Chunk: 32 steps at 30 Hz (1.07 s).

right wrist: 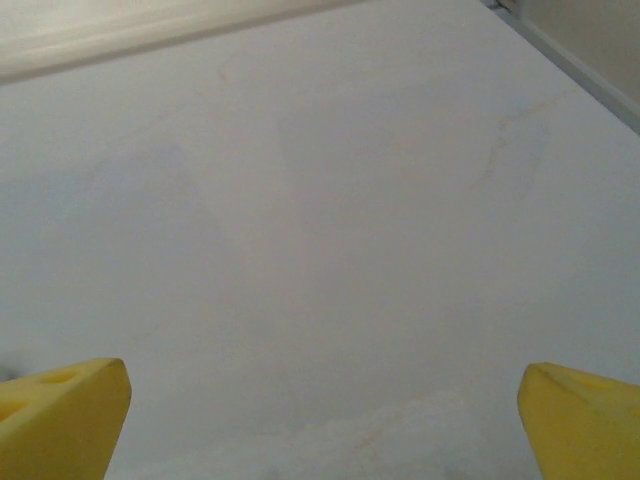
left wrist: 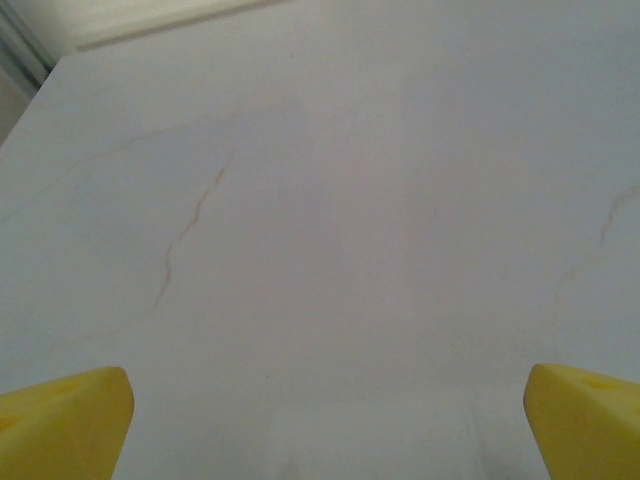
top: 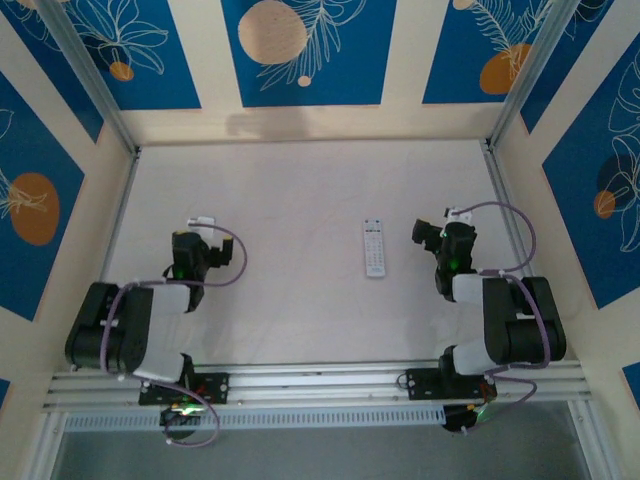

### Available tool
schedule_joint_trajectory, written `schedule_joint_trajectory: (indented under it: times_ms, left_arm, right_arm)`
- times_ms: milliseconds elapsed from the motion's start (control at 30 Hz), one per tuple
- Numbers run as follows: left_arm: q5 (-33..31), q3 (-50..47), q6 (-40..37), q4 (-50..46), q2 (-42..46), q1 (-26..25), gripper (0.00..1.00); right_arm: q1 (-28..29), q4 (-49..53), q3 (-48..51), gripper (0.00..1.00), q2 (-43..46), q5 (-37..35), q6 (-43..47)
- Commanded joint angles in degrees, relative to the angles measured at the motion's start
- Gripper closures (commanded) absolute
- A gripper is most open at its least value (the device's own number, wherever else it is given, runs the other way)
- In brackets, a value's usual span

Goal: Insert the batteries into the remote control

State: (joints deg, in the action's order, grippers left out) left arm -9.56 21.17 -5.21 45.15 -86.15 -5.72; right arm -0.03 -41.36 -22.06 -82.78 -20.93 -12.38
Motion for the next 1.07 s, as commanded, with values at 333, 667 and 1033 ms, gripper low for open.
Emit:
schedule_joint_trajectory:
  times_ms: [333, 667, 1033]
  left_arm:
    - [3.1, -1.2, 4.8, 11.1, -3.2, 2.6, 0.0]
    - [4.3, -0.8, 4.3, 10.1, -3.2, 2.6, 0.0]
    - [4.3, -0.8, 4.3, 10.1, -3.2, 2.6, 0.0]
  right_arm:
    - [2.5, -8.5, -0.1, 0.01, -4.5, 2.2, 4.3]
    - [2.5, -7.6, -0.3, 0.01, -4.4, 2.4, 4.2]
    - [2.6, -7.8, -0.3, 0.01, -4.4, 2.3, 4.3]
